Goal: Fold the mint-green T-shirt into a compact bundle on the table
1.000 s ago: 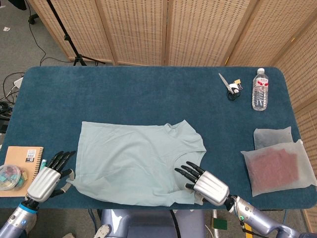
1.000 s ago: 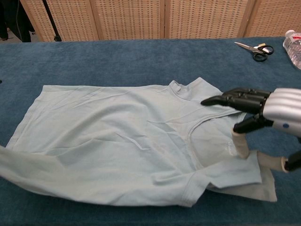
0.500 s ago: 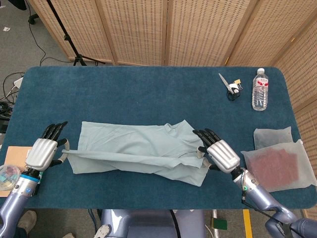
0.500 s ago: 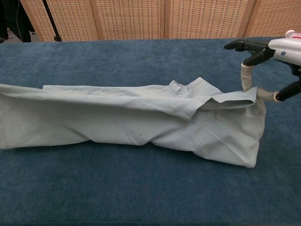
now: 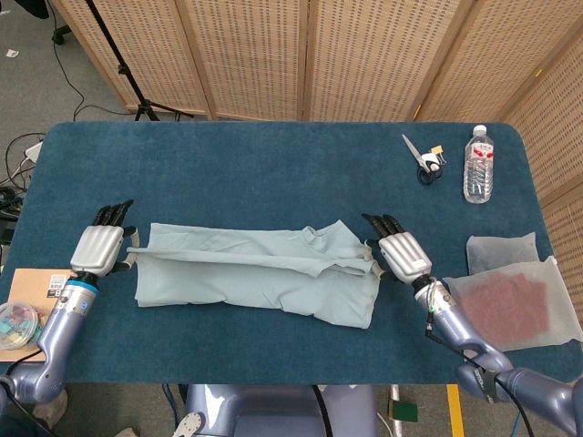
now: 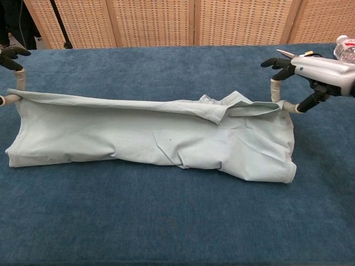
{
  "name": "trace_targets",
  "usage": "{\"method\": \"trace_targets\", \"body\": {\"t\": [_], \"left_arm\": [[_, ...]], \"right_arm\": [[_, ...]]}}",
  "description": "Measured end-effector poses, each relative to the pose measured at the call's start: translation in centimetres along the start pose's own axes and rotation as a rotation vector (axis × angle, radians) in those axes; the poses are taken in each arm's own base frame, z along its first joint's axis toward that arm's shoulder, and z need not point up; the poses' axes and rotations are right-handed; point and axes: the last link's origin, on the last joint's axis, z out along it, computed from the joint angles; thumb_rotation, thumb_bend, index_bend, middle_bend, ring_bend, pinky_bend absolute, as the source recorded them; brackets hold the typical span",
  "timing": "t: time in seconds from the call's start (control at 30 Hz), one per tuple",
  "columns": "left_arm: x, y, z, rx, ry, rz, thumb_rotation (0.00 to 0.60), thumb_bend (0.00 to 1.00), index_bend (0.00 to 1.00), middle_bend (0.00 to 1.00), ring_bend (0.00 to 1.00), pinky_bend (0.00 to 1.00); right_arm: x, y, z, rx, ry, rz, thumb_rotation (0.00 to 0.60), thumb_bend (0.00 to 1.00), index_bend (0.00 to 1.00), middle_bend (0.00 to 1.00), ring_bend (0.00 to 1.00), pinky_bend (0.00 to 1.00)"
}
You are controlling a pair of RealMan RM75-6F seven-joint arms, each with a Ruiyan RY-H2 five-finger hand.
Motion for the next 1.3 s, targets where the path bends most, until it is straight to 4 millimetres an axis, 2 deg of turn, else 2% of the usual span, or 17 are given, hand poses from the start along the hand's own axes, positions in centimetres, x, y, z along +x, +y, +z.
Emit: {"method": "trace_targets", "body": {"t": [0.13, 0.33, 0.73, 1.0, 1.03, 1.1, 1.17, 1.23, 1.3], "left_arm": [[-0.3, 0.1, 1.4, 0.02, -0.013, 0.017, 0.6, 0.58, 0.74, 0.0, 0.0, 0.0], [-0.7, 0.3, 2.7, 0.038, -0.017, 0.017, 0.6, 0.58, 0.75, 0.0, 0.0, 0.0], [-1.5, 0.0, 5.5, 0.113, -0.054, 0.04, 0.6, 0.57, 0.75, 0.0, 0.0, 0.0], [-2.4, 0.2, 6.7, 0.14, -0.081, 0.054, 0.6, 0.55, 0.74, 0.0, 0.0, 0.0], [-2.5, 0.2, 6.8, 0.142, -0.084, 0.057, 0.6, 0.54, 0.71, 0.0, 0.0, 0.0], [-2.6, 0.3, 6.9, 0.144, -0.087, 0.06, 0.6, 0.53, 0.56, 0.0, 0.0, 0.0], [-2.8, 0.3, 7.0, 0.15, -0.09, 0.061, 0.6, 0.52, 0.24, 0.0, 0.0, 0.0], [-3.0, 0.4, 7.0, 0.154, -0.09, 0.061, 0.6, 0.5, 0.05, 0.0, 0.0, 0.0], [-3.0, 0.5, 7.0, 0.154, -0.09, 0.059, 0.6, 0.47, 0.0, 0.0, 0.0, 0.0]], "right_arm": [[-0.4, -0.1, 2.2, -0.021, -0.011, -0.001, 0.6, 0.8, 0.67, 0.04, 0.0, 0.0], [-0.4, -0.7, 4.4, -0.034, -0.01, 0.003, 0.6, 0.81, 0.67, 0.04, 0.0, 0.0], [0.1, 0.1, 6.8, -0.101, -0.006, -0.027, 0.6, 0.81, 0.67, 0.04, 0.0, 0.0], [-0.1, 0.9, 7.5, -0.137, -0.018, -0.047, 0.6, 0.81, 0.67, 0.04, 0.0, 0.0], [-0.1, 1.1, 7.5, -0.141, -0.02, -0.048, 0.6, 0.81, 0.67, 0.04, 0.0, 0.0], [-0.2, 1.2, 7.6, -0.146, -0.022, -0.048, 0.6, 0.81, 0.67, 0.04, 0.0, 0.0], [-0.2, 1.5, 7.6, -0.153, -0.025, -0.048, 0.6, 0.81, 0.67, 0.04, 0.0, 0.0], [-0.3, 1.8, 7.7, -0.16, -0.026, -0.045, 0.6, 0.81, 0.67, 0.04, 0.0, 0.0], [-0.3, 1.9, 7.8, -0.162, -0.027, -0.043, 0.6, 0.81, 0.67, 0.04, 0.0, 0.0]]}}
